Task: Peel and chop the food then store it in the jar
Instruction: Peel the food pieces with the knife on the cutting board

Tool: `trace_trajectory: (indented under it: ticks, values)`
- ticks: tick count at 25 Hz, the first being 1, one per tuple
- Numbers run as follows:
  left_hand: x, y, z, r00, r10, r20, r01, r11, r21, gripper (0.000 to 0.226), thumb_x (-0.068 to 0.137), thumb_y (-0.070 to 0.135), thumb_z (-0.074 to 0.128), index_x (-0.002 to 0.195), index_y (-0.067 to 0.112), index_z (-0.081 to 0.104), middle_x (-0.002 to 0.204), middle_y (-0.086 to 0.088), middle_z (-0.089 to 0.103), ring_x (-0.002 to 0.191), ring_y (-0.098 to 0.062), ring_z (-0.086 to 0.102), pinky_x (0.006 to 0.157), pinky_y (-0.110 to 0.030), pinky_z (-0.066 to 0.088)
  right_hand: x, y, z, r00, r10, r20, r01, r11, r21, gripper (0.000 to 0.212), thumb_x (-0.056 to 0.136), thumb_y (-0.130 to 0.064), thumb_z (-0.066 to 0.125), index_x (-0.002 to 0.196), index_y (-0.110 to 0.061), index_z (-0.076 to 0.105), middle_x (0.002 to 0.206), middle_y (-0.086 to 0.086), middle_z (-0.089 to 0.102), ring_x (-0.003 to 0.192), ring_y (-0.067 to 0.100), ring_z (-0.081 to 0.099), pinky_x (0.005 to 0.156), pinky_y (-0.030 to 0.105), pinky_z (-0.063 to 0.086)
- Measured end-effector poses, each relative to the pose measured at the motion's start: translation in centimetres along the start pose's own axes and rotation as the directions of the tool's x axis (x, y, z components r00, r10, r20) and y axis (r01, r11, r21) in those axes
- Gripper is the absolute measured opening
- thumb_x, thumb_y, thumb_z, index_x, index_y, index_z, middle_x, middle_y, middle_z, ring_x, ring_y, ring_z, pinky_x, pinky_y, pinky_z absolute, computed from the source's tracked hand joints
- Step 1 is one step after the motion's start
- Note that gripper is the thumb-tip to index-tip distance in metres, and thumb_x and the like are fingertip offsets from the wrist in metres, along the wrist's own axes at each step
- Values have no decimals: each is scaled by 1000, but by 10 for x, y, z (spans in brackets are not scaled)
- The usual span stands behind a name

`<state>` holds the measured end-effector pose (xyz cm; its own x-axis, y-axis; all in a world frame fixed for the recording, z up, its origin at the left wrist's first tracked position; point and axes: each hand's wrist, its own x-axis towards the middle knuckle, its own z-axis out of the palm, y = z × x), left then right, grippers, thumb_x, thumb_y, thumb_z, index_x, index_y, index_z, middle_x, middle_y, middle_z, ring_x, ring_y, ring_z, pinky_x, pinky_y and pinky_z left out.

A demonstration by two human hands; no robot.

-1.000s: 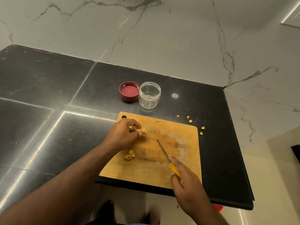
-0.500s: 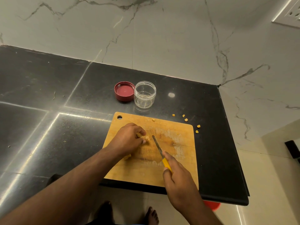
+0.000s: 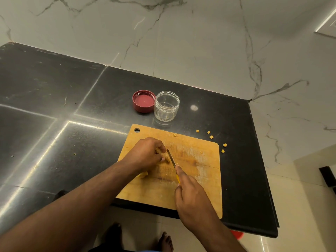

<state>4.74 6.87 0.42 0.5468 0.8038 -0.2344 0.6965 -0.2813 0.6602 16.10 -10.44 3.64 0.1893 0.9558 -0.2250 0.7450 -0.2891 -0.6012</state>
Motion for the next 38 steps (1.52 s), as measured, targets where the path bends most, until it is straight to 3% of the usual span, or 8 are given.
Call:
trace_trajectory:
  ticks: [5, 13, 19, 25, 28, 33, 38]
  values:
    - [-1, 0, 0, 1000, 2, -2, -2, 1000, -11, 25, 86, 21, 77, 111, 25, 73, 118, 6, 65, 91, -5, 57, 68, -16, 44, 0, -3, 2, 1000, 2, 12, -1, 1000, -21, 53, 105, -27, 32, 156, -32, 16, 134, -12, 45, 106, 0, 42, 89, 11, 36]
    - [-1, -1, -3, 998, 68, 20, -68, 997, 37, 29, 88, 21, 74, 117, 22, 73, 120, 5, 66, 96, -7, 56, 79, -19, 47, 10, -6, -6, 998, -11, 65, 16, 996, -84, 53, 106, -25, 31, 156, -31, 15, 144, -7, 43, 123, 8, 43, 101, 22, 39]
    - [0, 1, -4, 999, 41, 26, -42, 998, 44, 28, 90, 23, 73, 118, 20, 74, 124, 3, 68, 107, -12, 61, 84, -21, 48, 5, -6, -5, 999, -4, 54, 9, 995, -101, 54, 105, -23, 31, 156, -31, 15, 140, -7, 46, 117, 8, 46, 97, 23, 43]
    - [0, 0, -4, 999, 41, 26, -42, 998, 42, 27, 90, 23, 73, 116, 19, 74, 123, 4, 69, 108, -11, 60, 83, -20, 47, 14, -10, -5, 996, 9, 87, 2, 993, -122, 55, 105, -21, 32, 156, -30, 16, 144, -3, 44, 125, 13, 45, 103, 28, 40]
    - [0, 1, -4, 999, 26, 26, -27, 999, 32, 27, 89, 25, 73, 115, 19, 75, 122, 4, 70, 108, -10, 61, 87, -23, 51, 7, -10, -5, 997, 19, 77, -10, 993, -118, 54, 105, -22, 32, 156, -32, 15, 142, -6, 45, 122, 10, 45, 101, 26, 41]
    - [1, 2, -6, 998, 46, 36, -48, 997, 57, 28, 91, 23, 72, 118, 19, 74, 124, 3, 68, 106, -10, 59, 82, -19, 44, 13, -9, -2, 994, 16, 107, 0, 989, -149, 56, 104, -20, 31, 157, -29, 14, 140, -2, 46, 119, 13, 48, 99, 27, 42]
    - [1, -1, -6, 1000, 13, 15, -14, 999, 47, 29, 90, 24, 72, 118, 20, 73, 127, 3, 67, 113, -13, 60, 93, -26, 50, 4, -7, 2, 996, 27, 88, -17, 994, -106, 57, 105, -21, 32, 157, -32, 12, 141, -5, 46, 119, 10, 46, 99, 26, 41]
